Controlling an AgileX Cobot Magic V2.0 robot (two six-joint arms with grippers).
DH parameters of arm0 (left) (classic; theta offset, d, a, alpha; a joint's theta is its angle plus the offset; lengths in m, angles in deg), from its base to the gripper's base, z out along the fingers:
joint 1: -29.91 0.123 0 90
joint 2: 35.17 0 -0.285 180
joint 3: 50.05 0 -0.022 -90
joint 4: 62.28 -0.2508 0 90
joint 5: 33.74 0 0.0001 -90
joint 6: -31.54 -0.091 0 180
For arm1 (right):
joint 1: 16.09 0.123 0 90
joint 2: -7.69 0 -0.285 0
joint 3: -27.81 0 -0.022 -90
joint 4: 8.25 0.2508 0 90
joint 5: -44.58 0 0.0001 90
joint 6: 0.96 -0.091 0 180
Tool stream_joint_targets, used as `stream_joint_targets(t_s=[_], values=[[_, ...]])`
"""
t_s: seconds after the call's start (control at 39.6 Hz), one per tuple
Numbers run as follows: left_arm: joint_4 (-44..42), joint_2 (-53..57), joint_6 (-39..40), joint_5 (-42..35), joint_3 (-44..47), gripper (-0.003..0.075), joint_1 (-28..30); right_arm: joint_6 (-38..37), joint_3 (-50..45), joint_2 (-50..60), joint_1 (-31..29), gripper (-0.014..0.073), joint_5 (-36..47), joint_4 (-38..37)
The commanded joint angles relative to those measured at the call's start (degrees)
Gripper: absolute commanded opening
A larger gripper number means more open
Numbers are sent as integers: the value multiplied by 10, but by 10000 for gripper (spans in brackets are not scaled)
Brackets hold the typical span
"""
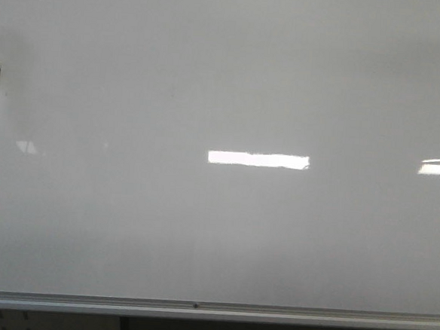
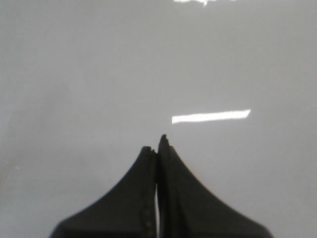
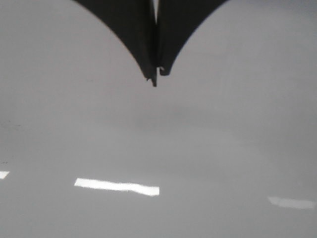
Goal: Write number 2 on whiteboard
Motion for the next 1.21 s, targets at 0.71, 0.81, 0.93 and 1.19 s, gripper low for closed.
stream_joint_targets(t_s=[0.71, 0.81, 0.93, 1.19], values=[[-28, -93, 2, 58, -60, 317, 2, 28, 19, -44, 1, 243, 24, -10], [-23, -93, 2, 57, -60, 415, 2, 28, 19, -44, 1, 448, 25, -10], [-8, -93, 2, 54, -60, 426, 2, 28, 19, -44, 1, 534, 25, -10], [41, -113, 2, 47, -60, 426, 2, 28, 19, -44, 1, 526, 32, -10]])
